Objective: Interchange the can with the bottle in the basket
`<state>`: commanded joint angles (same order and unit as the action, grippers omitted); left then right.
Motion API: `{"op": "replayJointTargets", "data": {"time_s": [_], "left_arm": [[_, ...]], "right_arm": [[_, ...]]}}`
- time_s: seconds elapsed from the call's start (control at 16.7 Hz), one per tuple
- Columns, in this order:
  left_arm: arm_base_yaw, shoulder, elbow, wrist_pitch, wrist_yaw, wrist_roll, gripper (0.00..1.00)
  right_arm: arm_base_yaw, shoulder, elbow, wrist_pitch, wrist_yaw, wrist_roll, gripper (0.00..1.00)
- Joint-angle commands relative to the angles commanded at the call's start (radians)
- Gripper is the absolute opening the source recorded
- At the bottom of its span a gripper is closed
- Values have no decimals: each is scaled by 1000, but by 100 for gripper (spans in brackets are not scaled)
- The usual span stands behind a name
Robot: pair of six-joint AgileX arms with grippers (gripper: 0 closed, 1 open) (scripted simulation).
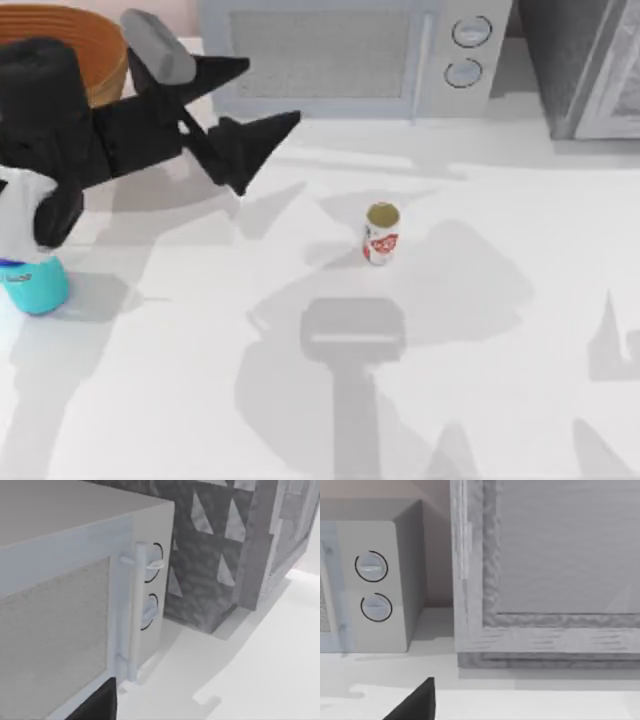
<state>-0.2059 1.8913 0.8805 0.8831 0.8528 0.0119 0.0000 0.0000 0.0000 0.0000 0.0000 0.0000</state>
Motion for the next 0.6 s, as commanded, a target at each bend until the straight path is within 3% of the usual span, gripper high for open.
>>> {"op": "replayJointTargets", "data": {"time_s": [0.6], "left_arm": [[159,-1223,-543,-570,-543,4,100]], "right_arm": [[0,0,0,0,0,0,100]]}}
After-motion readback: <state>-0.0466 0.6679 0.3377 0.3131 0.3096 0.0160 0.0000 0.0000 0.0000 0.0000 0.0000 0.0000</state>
